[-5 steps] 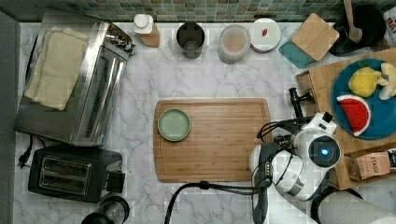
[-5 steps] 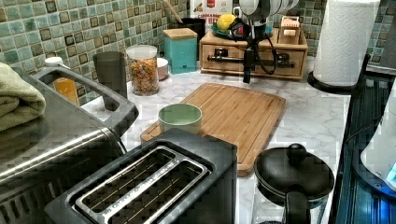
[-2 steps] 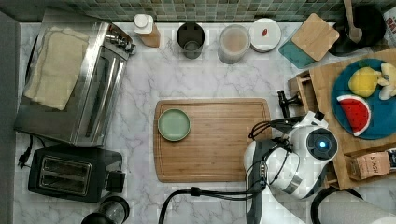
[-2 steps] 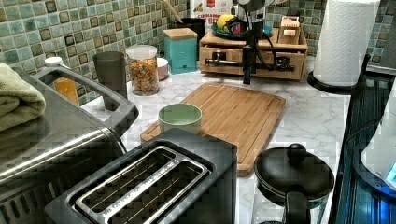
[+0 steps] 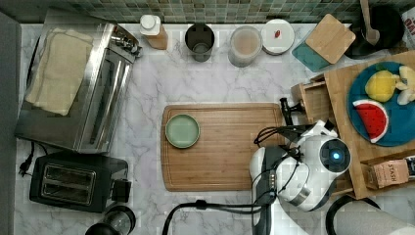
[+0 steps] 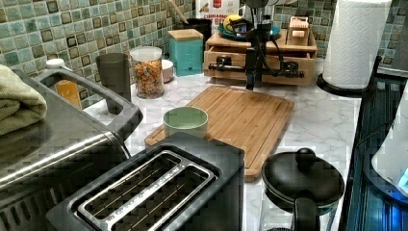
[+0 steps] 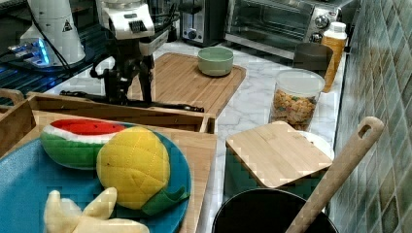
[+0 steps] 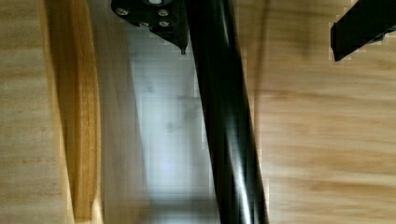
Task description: Open the drawer.
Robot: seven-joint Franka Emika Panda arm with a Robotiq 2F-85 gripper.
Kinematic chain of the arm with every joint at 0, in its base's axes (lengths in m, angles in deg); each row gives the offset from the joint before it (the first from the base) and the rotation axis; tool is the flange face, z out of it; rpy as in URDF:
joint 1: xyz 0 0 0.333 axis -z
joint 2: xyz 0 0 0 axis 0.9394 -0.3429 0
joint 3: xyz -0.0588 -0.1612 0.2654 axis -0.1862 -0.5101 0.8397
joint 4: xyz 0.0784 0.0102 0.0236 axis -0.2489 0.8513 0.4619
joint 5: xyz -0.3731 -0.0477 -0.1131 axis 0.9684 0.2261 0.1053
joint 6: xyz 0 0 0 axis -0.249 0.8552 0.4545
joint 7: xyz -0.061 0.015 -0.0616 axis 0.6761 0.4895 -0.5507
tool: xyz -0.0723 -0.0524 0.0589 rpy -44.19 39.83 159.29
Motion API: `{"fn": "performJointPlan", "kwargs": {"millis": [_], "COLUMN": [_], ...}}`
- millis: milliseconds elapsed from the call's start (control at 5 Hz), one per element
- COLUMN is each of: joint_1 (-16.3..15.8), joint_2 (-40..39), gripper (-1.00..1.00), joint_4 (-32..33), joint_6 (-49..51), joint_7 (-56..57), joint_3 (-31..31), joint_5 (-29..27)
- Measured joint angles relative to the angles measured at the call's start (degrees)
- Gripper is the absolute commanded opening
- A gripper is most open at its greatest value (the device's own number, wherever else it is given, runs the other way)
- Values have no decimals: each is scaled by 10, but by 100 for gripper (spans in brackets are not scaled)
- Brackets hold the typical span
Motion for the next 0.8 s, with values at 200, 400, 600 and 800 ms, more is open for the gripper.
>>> {"fn": "performJointPlan", "kwargs": {"millis": [200,400,600,800], "joint_1": [-34,-73,-99,-96], "joint_2": [56,121,130,120], "gripper": [100,100,100,100], "joint_4": [49,113,130,119], "joint_6": [13,12,7,17], "joint_7": [-31,-49,-47,-47], "joint_3": [4,23,36,36], "joint_5": [0,0,-21,-25]}}
